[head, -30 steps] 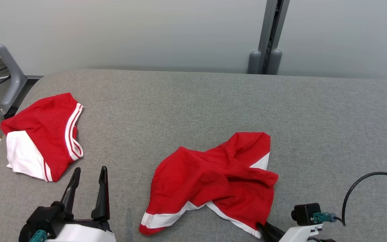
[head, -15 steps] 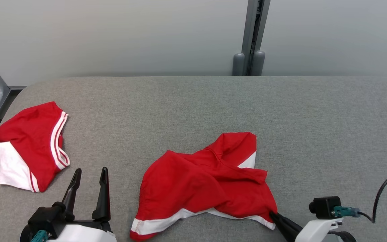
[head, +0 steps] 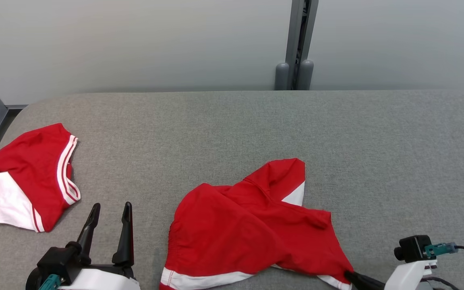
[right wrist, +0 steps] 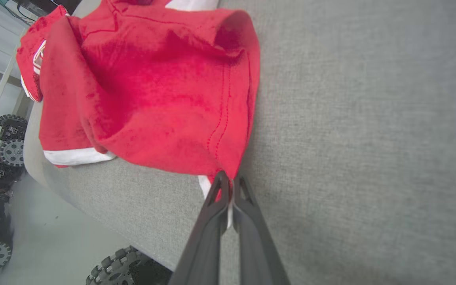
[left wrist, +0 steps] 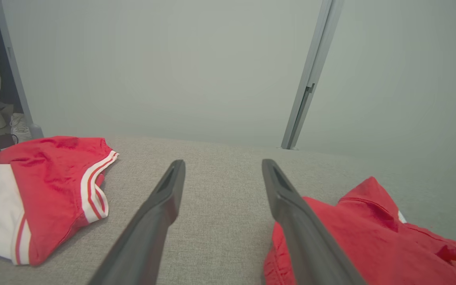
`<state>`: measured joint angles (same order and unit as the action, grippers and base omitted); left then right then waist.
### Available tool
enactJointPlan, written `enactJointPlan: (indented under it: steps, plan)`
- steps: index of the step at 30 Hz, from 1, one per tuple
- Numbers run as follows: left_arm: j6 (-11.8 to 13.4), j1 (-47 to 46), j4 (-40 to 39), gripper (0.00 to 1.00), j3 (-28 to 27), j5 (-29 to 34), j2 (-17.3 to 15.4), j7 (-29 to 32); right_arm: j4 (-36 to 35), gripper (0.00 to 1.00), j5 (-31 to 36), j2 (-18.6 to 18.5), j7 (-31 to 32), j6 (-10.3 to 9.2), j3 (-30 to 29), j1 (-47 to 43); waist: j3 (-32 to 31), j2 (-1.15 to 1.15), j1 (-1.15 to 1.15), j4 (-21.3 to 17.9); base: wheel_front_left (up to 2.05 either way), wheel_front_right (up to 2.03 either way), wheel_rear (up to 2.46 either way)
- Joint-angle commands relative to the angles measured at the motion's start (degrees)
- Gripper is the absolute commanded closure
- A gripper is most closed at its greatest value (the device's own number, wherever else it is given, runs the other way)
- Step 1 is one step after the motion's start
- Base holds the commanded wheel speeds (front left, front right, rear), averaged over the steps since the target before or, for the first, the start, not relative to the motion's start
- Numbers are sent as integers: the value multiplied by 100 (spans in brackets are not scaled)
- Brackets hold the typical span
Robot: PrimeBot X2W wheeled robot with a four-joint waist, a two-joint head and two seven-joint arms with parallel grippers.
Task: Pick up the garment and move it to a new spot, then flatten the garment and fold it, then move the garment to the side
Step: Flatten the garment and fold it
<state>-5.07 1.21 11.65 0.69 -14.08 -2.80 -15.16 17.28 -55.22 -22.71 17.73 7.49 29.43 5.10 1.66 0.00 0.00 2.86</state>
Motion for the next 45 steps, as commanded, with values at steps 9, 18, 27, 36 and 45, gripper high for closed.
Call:
enactJointPlan:
  steps: [9, 18, 27, 36, 45]
  plan:
    - [-63, -32, 74, 0, -28, 76, -19, -5, -503, 100, -657, -460, 619, 2, -195, -240, -70, 0, 0, 83, 0, 0, 0]
    - [-81, -40, 104, 0, -38, 98, -21, -5, -173, 100, -350, -528, 782, 1, -435, -256, -56, 0, 0, 100, 0, 0, 0]
    - [-97, -38, 145, 0, -72, 147, -19, -5, 125, 0, 91, -199, 507, 2, -775, -165, -59, 0, 0, 87, 0, 0, 0]
    - [-116, 24, 27, 0, -207, 253, -19, -5, -577, 0, 558, -242, -583, 2, -1533, -372, -134, 0, 0, 6, 0, 0, 0]
    - [-106, 7, -262, 0, -441, 354, -25, -5, -752, 0, 1679, 121, -2322, 2, -2093, -218, -166, 0, 0, -44, 0, 0, 0]
